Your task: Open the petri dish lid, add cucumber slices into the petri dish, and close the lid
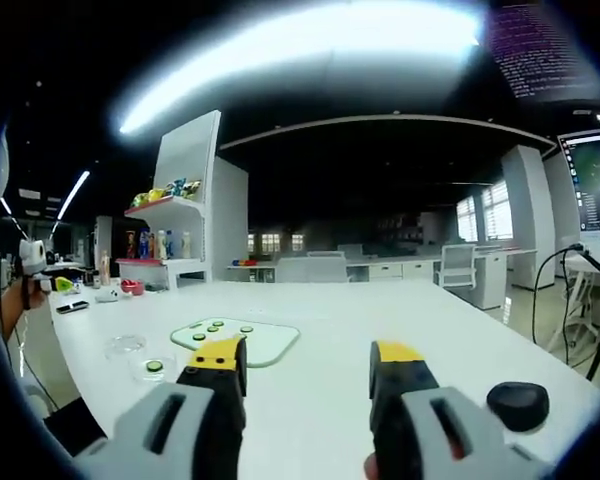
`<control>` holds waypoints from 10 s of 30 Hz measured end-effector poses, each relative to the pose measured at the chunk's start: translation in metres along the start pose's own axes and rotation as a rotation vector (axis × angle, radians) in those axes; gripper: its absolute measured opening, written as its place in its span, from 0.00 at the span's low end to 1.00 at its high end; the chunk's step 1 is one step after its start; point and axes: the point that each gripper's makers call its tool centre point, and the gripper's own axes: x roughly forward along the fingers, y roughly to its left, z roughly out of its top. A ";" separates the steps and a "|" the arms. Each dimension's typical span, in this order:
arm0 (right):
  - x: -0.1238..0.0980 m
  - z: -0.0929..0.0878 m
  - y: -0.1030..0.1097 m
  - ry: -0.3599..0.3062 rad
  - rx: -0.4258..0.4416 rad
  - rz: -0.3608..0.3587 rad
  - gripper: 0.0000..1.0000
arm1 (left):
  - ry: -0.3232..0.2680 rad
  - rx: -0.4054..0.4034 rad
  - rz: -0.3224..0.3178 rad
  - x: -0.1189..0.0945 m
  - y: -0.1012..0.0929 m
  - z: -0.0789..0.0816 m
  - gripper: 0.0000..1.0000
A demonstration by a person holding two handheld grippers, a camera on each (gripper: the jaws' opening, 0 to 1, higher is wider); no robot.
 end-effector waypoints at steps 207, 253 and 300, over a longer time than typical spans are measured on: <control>0.139 -0.157 0.397 0.570 -0.518 1.303 0.75 | 0.474 0.076 -0.793 0.081 -0.075 -0.146 0.77; 0.140 -0.162 0.399 0.565 -0.526 1.308 0.64 | 0.483 0.073 -0.788 0.087 -0.080 -0.152 0.65; 0.141 -0.141 0.391 0.535 -0.559 1.297 0.63 | 0.442 0.110 -0.779 0.093 -0.088 -0.129 0.63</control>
